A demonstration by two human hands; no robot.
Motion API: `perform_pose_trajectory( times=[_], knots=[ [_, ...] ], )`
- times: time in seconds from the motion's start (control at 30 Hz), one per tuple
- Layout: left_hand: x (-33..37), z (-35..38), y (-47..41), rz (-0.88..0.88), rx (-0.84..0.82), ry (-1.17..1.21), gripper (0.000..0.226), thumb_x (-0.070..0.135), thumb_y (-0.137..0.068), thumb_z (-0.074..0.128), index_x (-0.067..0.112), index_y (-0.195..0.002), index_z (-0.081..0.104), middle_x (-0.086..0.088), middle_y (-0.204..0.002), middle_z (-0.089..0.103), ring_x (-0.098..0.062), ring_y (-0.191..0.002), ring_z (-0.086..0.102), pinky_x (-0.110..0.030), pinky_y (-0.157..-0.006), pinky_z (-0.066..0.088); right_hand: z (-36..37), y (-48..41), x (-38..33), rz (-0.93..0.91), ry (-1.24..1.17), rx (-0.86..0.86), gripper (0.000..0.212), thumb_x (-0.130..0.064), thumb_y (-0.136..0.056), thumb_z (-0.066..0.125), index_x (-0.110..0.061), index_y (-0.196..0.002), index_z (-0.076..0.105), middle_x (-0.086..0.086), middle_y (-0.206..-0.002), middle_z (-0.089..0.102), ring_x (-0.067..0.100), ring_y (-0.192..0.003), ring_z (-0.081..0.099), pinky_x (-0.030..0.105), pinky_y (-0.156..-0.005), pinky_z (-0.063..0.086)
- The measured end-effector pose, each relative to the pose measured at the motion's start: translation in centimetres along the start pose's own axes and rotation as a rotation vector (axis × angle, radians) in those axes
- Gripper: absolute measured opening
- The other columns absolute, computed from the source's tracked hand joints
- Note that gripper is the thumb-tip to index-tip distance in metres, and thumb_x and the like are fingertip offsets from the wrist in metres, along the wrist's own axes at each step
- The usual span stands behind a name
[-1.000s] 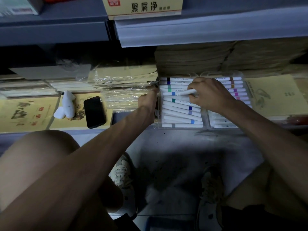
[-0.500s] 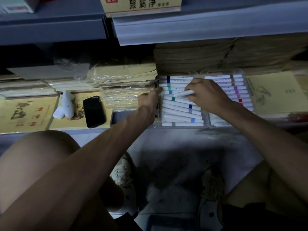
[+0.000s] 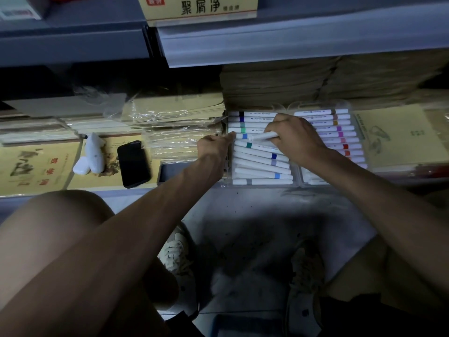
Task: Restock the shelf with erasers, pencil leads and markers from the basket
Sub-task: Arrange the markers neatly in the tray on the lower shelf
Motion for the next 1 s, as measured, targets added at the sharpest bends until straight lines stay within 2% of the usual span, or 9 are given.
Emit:
perform_pose_trajectory(
  times=[0.17, 0.27, 0.37, 0.5, 0.6, 0.7, 0.8, 0.9, 1.0],
  knots=[
    [-0.1, -0.3, 0.1, 0.002, 0.009, -0.003, 0.029, 0.031, -0.089, 0.08, 0.015, -0.084, 0.058, -0.001, -0.077, 0.063, -0.017, -0.066, 0.058, -0.021, -0.046, 0.041, -0.6, 0.3, 0.6, 0.09, -0.176, 0.064, 0.028, -0.035, -0.095, 0.067, -0.013, -0.113, 0.067, 0.004, -0.106, 0.064, 0.023, -0.087, 0.063, 0.036, -0.073, 0.051],
    [-0.1, -0.6, 0.0, 0.001, 0.023, 0.01, 0.028, 0.034, -0.09, 0.078, 0.013, -0.086, 0.06, -0.003, -0.082, 0.065, -0.016, -0.067, 0.057, -0.023, -0.051, 0.041, -1.3, 0.6, 0.6, 0.16, -0.362, 0.09, 0.023, -0.035, -0.105, 0.05, -0.012, -0.103, 0.052, 0.001, -0.085, 0.056, 0.018, -0.068, 0.056, 0.035, -0.058, 0.042],
    [-0.3, -1.2, -0.1, 0.005, 0.042, 0.018, 0.025, 0.033, -0.093, 0.075, 0.01, -0.093, 0.063, -0.004, -0.082, 0.067, -0.015, -0.065, 0.059, -0.019, -0.045, 0.041, -1.3, 0.3, 1.0, 0.264, -0.635, 0.104, 0.027, -0.032, -0.106, 0.048, -0.006, -0.103, 0.056, 0.016, -0.09, 0.06, 0.026, -0.075, 0.063, 0.045, -0.067, 0.055],
    [-0.1, -2.1, -0.5, 0.069, 0.091, -0.002, 0.02, 0.03, -0.095, 0.073, 0.012, -0.09, 0.065, -0.005, -0.085, 0.07, -0.02, -0.073, 0.065, -0.021, -0.051, 0.041, -2.6, 0.1, 1.0, 0.342, -0.712, 0.176, 0.036, -0.034, -0.098, 0.065, -0.016, -0.067, 0.059, -0.005, -0.08, 0.041, 0.004, -0.071, 0.045, 0.015, -0.063, 0.036],
    [1.1, -2.5, -0.5, 0.216, 0.123, -0.083, 0.021, 0.024, -0.093, 0.073, 0.017, -0.077, 0.062, -0.002, -0.078, 0.067, -0.021, -0.074, 0.063, -0.023, -0.059, 0.044, -2.7, 0.4, 1.5, 0.42, -0.932, 0.176, 0.026, -0.028, -0.096, 0.068, -0.002, -0.091, 0.069, 0.004, -0.075, 0.051, 0.01, -0.066, 0.049, 0.023, -0.063, 0.04],
    [1.8, -1.9, 0.0, 0.361, 0.1, -0.228, 0.011, 0.024, -0.092, 0.069, 0.015, -0.086, 0.071, 0.0, -0.077, 0.071, -0.02, -0.072, 0.064, -0.027, -0.066, 0.052, -2.2, 0.6, 1.7, 0.461, -1.028, 0.166, 0.009, -0.015, -0.095, 0.069, -0.009, -0.095, 0.063, 0.006, -0.079, 0.065, 0.01, -0.066, 0.061, 0.025, -0.061, 0.049],
    [1.5, -1.3, 0.3, 0.407, 0.036, -0.255, 0.008, 0.021, -0.093, 0.07, 0.014, -0.092, 0.074, 0.0, -0.084, 0.075, -0.014, -0.071, 0.067, -0.029, -0.069, 0.058, -0.6, 1.2, 2.3, 0.552, -1.101, 0.094, 0.017, -0.014, -0.091, 0.073, -0.004, -0.102, 0.065, 0.009, -0.082, 0.076, 0.016, -0.068, 0.071, 0.024, -0.054, 0.045],
    [1.6, -1.3, 0.5, 0.454, 0.028, -0.281, 0.005, 0.015, -0.094, 0.07, 0.013, -0.094, 0.074, 0.007, -0.081, 0.074, 0.003, -0.059, 0.064, -0.018, -0.055, 0.054, 1.2, 2.1, 3.0, 0.647, -1.195, -0.021, 0.023, -0.011, -0.087, 0.077, 0.0, -0.107, 0.071, 0.013, -0.092, 0.079, 0.024, -0.08, 0.077, 0.025, -0.058, 0.045],
    [2.3, -1.5, 1.1, 0.508, 0.035, -0.323, 0.007, 0.014, -0.095, 0.069, 0.016, -0.098, 0.075, 0.009, -0.078, 0.072, 0.001, -0.057, 0.063, -0.014, -0.05, 0.048, 1.7, 2.0, 3.0, 0.573, -1.067, -0.059, 0.024, -0.009, -0.084, 0.081, -0.004, -0.106, 0.073, 0.011, -0.093, 0.078, 0.02, -0.075, 0.074, 0.019, -0.054, 0.049]
  ],
)
Point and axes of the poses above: each hand's wrist, its own y-axis away from the middle knuckle, its own z-axis out of the palm, x = y × z, the point moved 10 cm from there along -y, towards the middle knuckle
